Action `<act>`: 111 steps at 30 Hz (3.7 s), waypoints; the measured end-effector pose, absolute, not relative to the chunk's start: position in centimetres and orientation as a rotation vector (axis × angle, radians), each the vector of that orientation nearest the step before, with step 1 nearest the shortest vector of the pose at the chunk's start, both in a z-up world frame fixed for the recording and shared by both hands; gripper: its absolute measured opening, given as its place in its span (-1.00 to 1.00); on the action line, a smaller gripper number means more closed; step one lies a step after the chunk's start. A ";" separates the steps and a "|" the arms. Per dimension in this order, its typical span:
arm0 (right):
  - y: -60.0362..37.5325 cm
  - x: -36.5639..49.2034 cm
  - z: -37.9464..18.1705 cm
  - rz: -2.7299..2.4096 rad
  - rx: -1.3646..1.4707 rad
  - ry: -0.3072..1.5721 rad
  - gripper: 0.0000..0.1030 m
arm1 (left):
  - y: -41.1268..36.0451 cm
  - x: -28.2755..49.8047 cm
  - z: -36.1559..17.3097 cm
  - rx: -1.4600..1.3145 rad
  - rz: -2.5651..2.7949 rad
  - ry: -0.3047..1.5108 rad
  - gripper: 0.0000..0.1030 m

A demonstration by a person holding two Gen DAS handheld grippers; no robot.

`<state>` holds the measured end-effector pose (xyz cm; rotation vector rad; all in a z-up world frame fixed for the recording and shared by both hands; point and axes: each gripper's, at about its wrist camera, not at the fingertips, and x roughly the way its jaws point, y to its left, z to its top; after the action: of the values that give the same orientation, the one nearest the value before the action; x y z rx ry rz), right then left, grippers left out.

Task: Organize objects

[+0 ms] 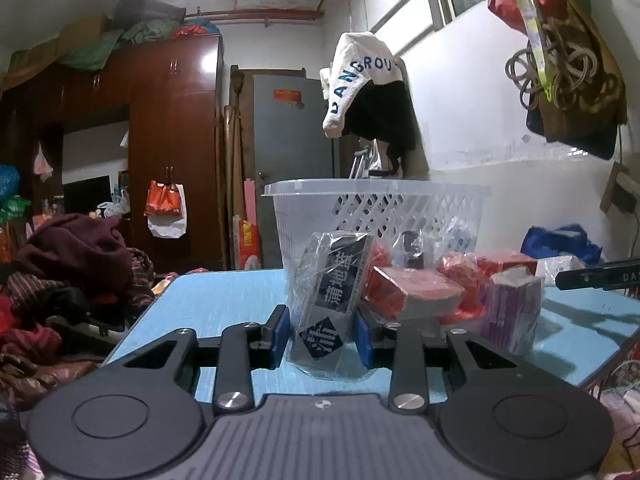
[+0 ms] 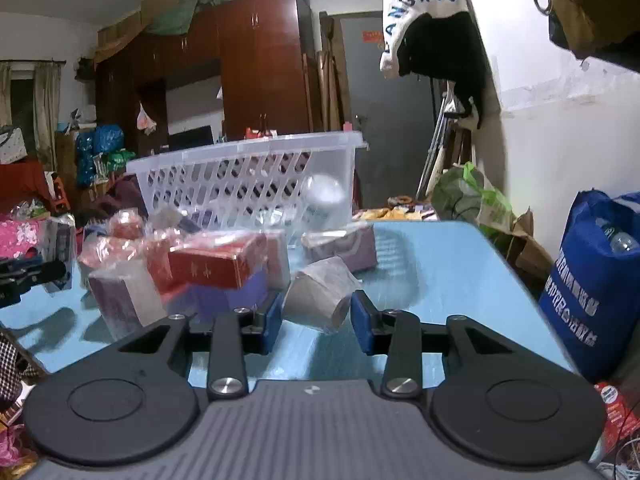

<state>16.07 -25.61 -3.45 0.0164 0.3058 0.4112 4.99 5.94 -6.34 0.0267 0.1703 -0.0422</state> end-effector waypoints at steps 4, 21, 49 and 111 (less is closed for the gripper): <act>-25.9 15.6 -1.9 0.414 0.029 0.255 -0.20 | 6.5 4.8 -4.8 -0.007 -0.063 0.139 -0.26; -13.2 29.6 8.5 0.525 -0.228 0.227 0.16 | 4.4 25.1 6.1 0.008 -0.132 0.332 0.17; -18.7 19.0 -1.6 0.530 0.031 0.347 0.47 | 8.1 11.9 -4.8 -0.105 -0.074 0.352 0.56; -15.2 30.0 9.4 0.483 -0.170 0.193 0.73 | 4.8 28.6 7.0 -0.153 -0.169 0.433 0.43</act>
<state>30.02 -15.15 9.38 -0.1705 0.1935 0.4831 28.62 4.79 7.01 -0.1525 0.4332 -0.1690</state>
